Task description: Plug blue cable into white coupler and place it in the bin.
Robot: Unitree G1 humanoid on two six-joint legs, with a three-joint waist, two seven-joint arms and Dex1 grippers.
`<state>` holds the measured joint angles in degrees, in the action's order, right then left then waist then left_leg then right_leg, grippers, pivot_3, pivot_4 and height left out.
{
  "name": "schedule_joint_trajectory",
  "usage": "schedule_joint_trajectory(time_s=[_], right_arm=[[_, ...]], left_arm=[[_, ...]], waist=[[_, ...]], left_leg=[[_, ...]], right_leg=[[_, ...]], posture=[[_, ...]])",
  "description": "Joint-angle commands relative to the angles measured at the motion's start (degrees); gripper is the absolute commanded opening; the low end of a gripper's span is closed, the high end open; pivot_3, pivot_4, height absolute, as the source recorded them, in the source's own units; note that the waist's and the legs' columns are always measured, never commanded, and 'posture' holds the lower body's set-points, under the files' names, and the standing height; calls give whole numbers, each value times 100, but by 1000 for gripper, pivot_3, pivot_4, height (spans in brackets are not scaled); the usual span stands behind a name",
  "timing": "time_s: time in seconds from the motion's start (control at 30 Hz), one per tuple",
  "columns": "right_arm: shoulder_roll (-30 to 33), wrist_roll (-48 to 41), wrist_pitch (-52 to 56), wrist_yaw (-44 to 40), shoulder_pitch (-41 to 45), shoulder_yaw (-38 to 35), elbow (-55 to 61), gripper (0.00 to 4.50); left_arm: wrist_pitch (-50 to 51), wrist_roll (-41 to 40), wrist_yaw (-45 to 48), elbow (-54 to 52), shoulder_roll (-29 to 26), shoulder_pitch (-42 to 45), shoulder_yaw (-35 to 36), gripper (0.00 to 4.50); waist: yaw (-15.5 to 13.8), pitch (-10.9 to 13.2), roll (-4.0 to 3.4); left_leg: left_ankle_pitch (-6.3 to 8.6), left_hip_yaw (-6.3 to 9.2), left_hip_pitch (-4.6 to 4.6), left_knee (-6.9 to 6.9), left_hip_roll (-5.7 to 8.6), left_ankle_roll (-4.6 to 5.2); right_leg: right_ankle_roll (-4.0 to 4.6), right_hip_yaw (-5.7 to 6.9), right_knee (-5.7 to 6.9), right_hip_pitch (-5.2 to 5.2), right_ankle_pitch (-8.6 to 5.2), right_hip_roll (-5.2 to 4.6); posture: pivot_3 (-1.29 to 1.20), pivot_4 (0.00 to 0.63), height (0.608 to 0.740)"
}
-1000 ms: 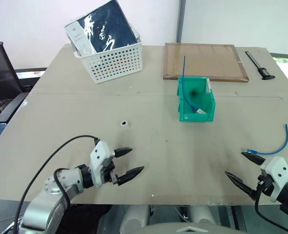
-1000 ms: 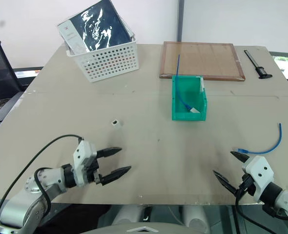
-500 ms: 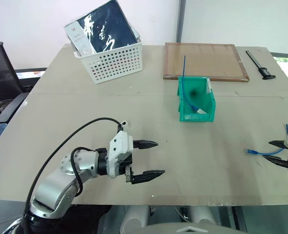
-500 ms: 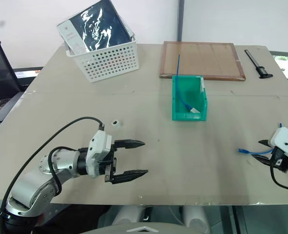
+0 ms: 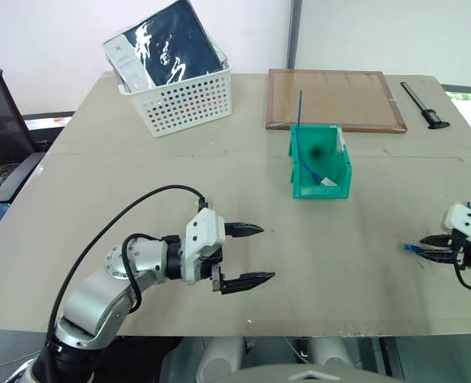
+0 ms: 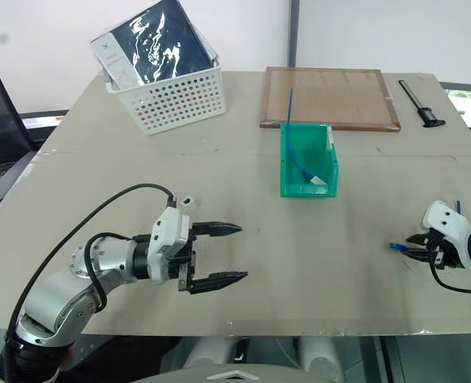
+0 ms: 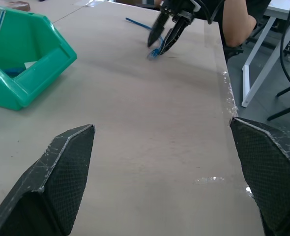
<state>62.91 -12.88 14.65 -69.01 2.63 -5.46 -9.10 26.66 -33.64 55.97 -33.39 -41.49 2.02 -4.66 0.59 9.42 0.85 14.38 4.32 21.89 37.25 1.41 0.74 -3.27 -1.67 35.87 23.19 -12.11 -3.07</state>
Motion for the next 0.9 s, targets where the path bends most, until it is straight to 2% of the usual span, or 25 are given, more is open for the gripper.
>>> schedule_joint_trajectory(time_s=[0.03,0.1,0.2,0.3,0.37,0.53,0.7,0.73,0.77,0.83,0.9], right_arm=[[-85,18,-105,0,113,-37,-27,48],[-131,-13,-148,-33,119,-21,197,48],[-282,-236,235,-15,214,102,1120,48],[-573,-235,831,136,621,652,2155,48],[-826,179,901,231,1039,1284,2459,48],[-1939,818,1111,406,2291,2610,2305,48],[-2439,1476,661,233,2968,3506,1358,48],[-2479,1521,587,215,3018,3554,1199,553],[-2475,1537,502,157,3035,3573,1119,789],[-2426,1426,431,124,2984,3396,1176,1582],[-2345,1022,492,157,2761,2892,1501,2457]], left_arm=[[-114,-15,19,-207,-60,-43,142,4500],[-162,17,9,-138,-41,-65,161,4500],[-309,80,25,53,-18,-192,251,4500],[-588,292,20,324,5,-407,349,4500],[-765,452,17,449,0,-518,381,4500],[-1075,639,92,703,-27,-600,500,4500],[-1265,968,38,900,-18,-542,413,4500],[-1289,1025,32,933,-6,-540,372,4500],[-1294,1092,21,970,2,-535,330,4500],[-1329,1196,21,1041,50,-487,235,4500],[-1449,1417,46,1192,100,-346,26,4500]], waist=[[13,0,0],[14,0,0],[39,1,-4],[47,3,-9],[24,5,-10],[10,9,0],[-38,9,0],[-23,9,1],[-15,8,3],[-15,6,3],[-45,6,2]], left_leg=[[0,-1,0,1,0,0],[0,-1,-3,2,0,0],[0,-1,-5,0,-3,0],[0,1,-10,-4,-11,0],[0,1,-8,-2,-9,0],[0,7,-1,2,-6,-1],[0,20,23,2,7,-1],[0,21,24,2,9,-2],[0,23,20,0,9,-2],[0,32,18,0,8,-2],[0,36,17,-1,8,-1]], right_leg=[[0,-1,0,0,0,0],[-1,-2,0,-3,0,0],[0,-2,1,-2,1,3],[-14,-6,4,-2,7,11],[-19,-3,3,-1,3,10],[-1,5,1,2,2,5],[-15,13,-2,18,13,-7],[-15,13,-4,19,13,-9],[-16,7,-4,19,14,-10],[-16,9,-3,18,14,-9],[-16,13,-1,18,14,-9]], posture=[[0,150,738],[0,150,738],[0,150,738],[0,150,738],[0,150,738],[0,150,738],[0,150,738],[0,150,738],[0,150,738],[0,150,738],[0,150,738]])
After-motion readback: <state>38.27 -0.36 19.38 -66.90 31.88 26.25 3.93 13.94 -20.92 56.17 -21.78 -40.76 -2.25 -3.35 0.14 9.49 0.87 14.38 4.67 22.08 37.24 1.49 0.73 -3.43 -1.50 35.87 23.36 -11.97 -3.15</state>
